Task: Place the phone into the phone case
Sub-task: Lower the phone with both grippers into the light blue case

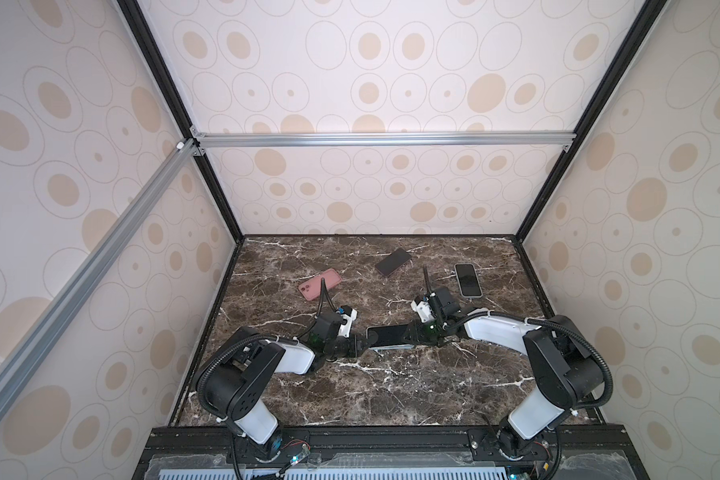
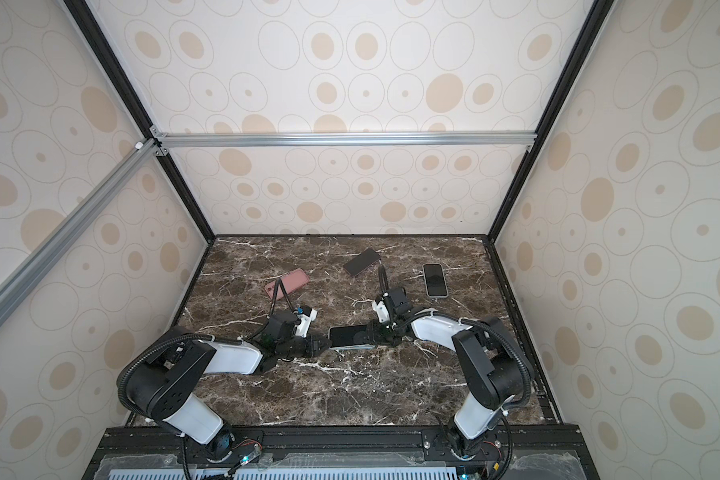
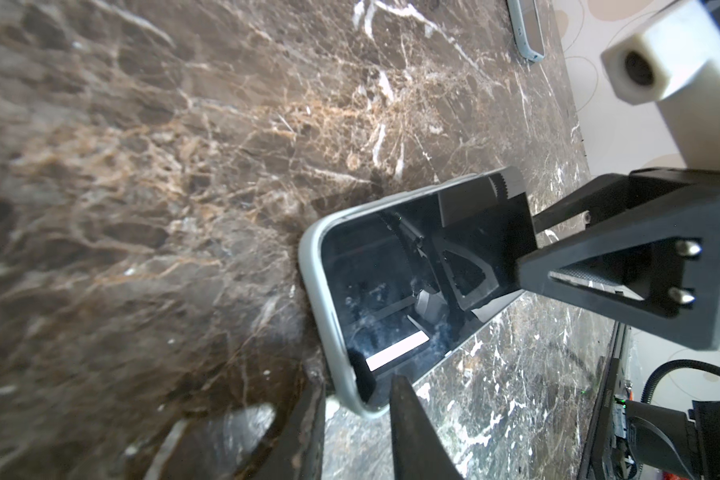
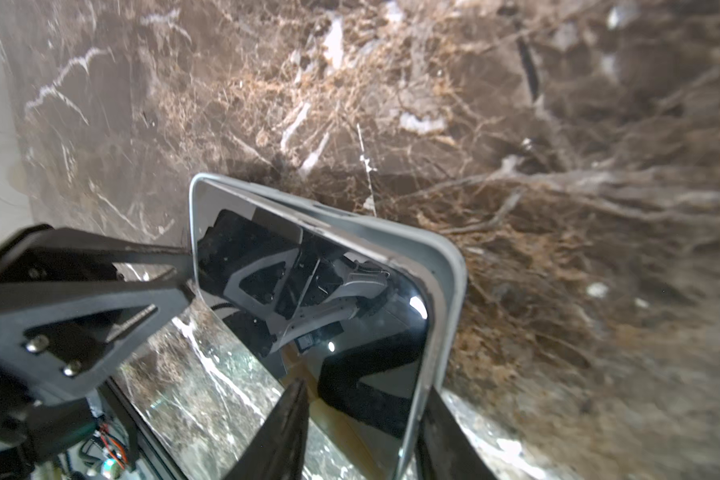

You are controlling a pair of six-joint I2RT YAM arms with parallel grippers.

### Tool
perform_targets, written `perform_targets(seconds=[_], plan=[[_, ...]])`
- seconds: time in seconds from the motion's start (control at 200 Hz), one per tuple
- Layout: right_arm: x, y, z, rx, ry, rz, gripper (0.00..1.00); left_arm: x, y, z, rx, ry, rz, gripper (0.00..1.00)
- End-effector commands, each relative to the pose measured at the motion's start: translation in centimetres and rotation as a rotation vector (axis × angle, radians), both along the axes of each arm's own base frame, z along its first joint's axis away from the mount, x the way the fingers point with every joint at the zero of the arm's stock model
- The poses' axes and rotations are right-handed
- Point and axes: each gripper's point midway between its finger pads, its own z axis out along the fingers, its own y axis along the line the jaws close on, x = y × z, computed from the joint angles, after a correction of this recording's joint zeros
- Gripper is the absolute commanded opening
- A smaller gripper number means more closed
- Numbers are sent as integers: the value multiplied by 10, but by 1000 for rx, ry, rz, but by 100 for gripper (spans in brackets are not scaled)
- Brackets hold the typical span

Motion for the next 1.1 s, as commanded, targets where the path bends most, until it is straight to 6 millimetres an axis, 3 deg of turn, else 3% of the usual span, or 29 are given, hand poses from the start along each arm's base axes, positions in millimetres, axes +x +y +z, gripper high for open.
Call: perform_targets(seconds=[0.0,0.36,0.495,1.095], plan=[[-3,-7,2,-64,1,28,46,0,3,4,7,-9,-18,30],[1,-13,10,-117,-11,35,46,12,8,12,58,-33,-48,37],[0,-16,8,-141,-4,46,41,9,-2,18,33,-35,-128,38],[-9,-9,-9,-111,67,76,23,-3,2,-14,105,99,-160,25]])
